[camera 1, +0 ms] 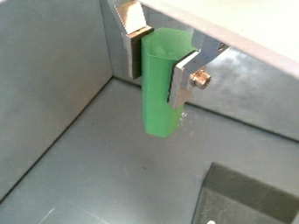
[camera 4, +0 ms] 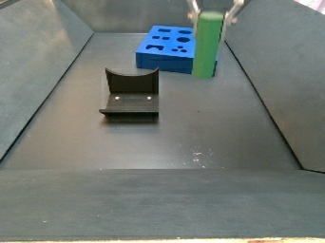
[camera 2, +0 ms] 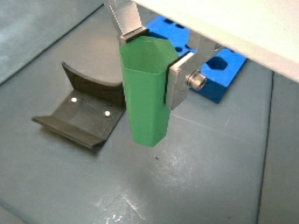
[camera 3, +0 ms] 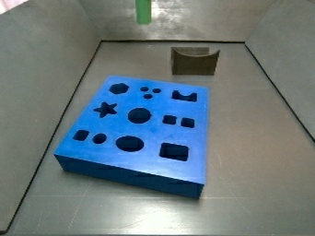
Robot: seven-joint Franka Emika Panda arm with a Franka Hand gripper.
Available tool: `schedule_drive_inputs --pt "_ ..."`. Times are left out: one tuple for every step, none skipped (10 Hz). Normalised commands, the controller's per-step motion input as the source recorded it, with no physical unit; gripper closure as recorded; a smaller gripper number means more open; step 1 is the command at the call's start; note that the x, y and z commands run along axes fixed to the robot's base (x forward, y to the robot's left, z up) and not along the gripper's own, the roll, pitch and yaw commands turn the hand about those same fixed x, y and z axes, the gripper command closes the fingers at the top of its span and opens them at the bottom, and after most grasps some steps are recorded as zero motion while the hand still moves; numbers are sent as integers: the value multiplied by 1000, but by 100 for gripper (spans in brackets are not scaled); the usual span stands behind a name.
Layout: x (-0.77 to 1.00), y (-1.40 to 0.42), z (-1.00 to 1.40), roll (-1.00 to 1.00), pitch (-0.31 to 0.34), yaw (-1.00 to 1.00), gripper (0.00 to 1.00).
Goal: Pick up the hexagon object. Move to above the board. Insert the hexagon object.
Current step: Move to above the board.
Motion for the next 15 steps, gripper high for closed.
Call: schedule_drive_inputs --pt "68 134 1000 -1 86 -36 100" --pt "63 126 1000 -2 88 -38 100" --pt "58 122 1000 -1 89 -40 100" --pt "56 117 1000 -1 88 -40 100" --pt "49 108 1000 -1 87 -40 100" --pt "46 102 1000 1 87 -40 100" --pt "34 77 847 -5 90 -41 100" --pt "29 65 740 -6 87 -42 100" --pt "17 43 475 -11 89 -42 100" --pt "15 37 370 -12 89 -43 100" --pt "99 -1000 50 -41 233 1000 100" --pt "103 -1000 22 -18 226 1000 100" --pt "106 -1000 31 9 209 819 100" --pt "109 -1000 33 -14 184 643 100" --pt "118 -1000 33 9 143 357 100"
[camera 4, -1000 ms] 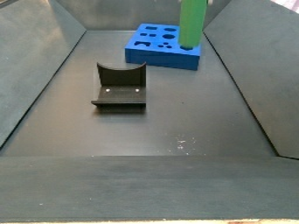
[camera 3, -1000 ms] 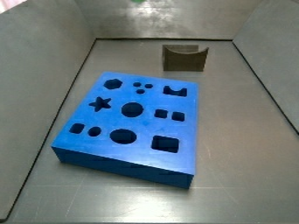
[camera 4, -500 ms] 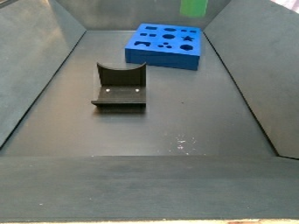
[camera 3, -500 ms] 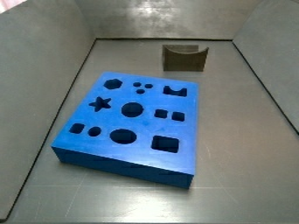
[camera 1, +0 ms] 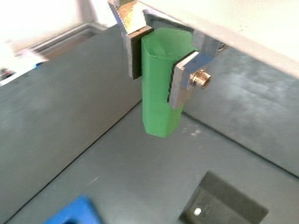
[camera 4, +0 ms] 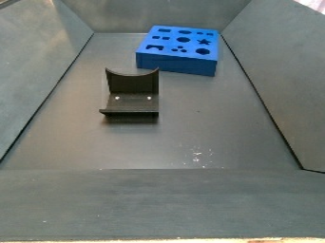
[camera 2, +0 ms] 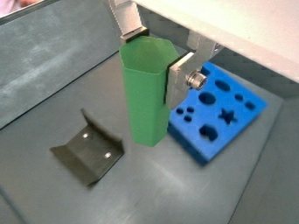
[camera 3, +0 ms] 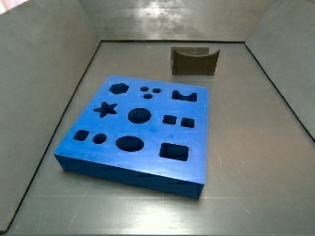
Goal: Pick up the hexagon object. Move to above the board. Insert the hexagon object.
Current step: Move to above the board, then insert the hexagon object.
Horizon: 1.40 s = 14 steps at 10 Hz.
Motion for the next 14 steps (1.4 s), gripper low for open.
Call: schedule_drive_inputs --pt "124 -1000 34 18 124 215 100" --pt "134 -1000 38 17 116 88 100" --pt "141 -1000 43 13 119 42 100" --pt "149 -1000 45 18 124 34 100" --pt "162 -1000 48 -1 130 22 100" --pt "177 -1000 55 5 139 13 100" --pt "191 -1000 62 8 144 15 100" --pt "224 -1000 70 5 150 10 100" --pt "187 -722 56 10 148 8 100" --pt "143 -434 41 18 140 11 100" --pt "105 -253 34 21 118 10 100" --pt "81 -191 32 26 100 7 100" --pt "-120 0 -66 -194 -314 0 100" --pt "0 69 -51 -334 -63 0 100"
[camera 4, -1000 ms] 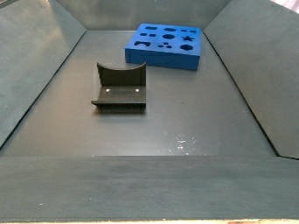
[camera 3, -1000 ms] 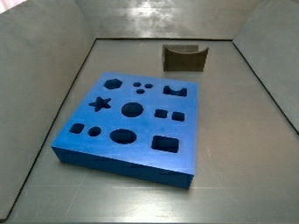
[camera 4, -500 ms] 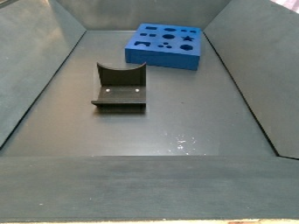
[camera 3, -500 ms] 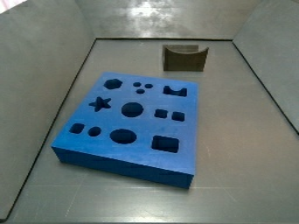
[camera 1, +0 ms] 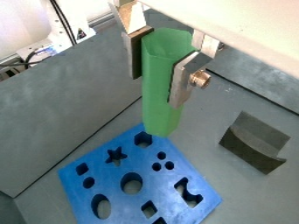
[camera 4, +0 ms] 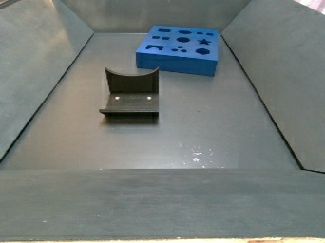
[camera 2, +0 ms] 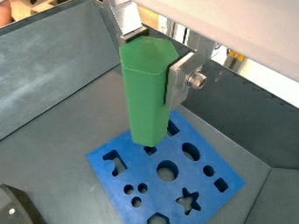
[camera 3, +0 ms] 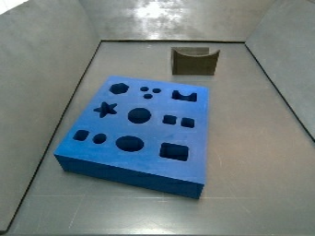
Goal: Pick up the hexagon object. Move to above the board. Insert the hexagon object.
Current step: Insert the hexagon object.
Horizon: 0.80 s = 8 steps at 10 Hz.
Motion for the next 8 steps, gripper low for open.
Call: schedule_drive_inputs --pt "-506 349 -260 180 0 -69 100" --pt "-689 583 -506 217 0 -94 100" --pt "-474 614 -551 114 14 -137 100" --pt "26 0 0 0 0 0 100" --pt "0 0 -657 77 -111 -154 100" --pt "451 0 -1000 186 0 -689 100" --pt "460 131 -1000 100 0 -563 100" --pt "246 220 -1000 0 26 -69 100"
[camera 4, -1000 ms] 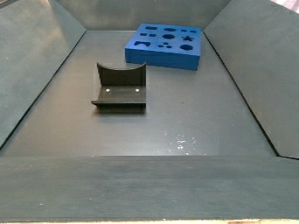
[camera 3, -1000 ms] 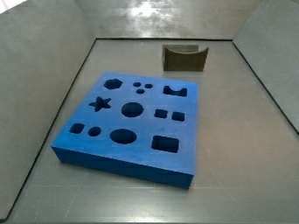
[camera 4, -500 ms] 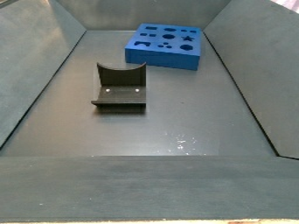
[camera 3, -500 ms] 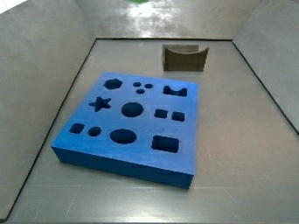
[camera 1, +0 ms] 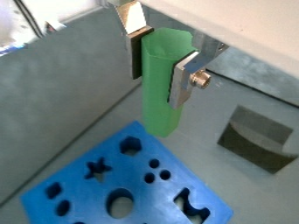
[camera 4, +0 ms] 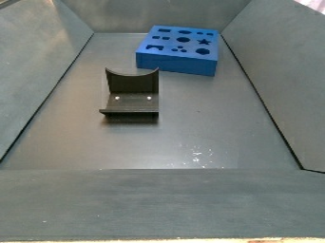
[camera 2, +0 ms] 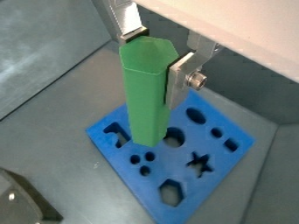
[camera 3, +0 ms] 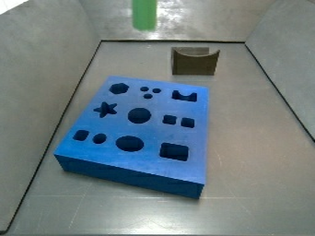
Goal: Pick up the hexagon object. Move to above the board. Insert the hexagon object.
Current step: Insert the hexagon object.
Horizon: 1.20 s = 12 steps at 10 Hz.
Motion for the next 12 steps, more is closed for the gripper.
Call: schedule_drive_inputs --pt "6 123 -1000 0 0 63 100" --pt "-314 111 -1000 46 -54 271 100" --pt "-100 0 -491 0 -34 180 100" --pt "0 0 -57 0 0 0 100" --pt "-394 91 -951 0 -131 0 100" --pt "-577 240 -1000 0 -109 0 100" --pt "-340 200 -789 0 -37 0 100" --pt "-206 166 -569 -220 -66 -3 100" --pt "0 0 -166 -177 -9 0 100" --pt "0 0 -206 -54 0 0 100" --pt "-120 -177 -389 29 0 -149 100" --pt "-186 -20 -140 0 0 -186 100"
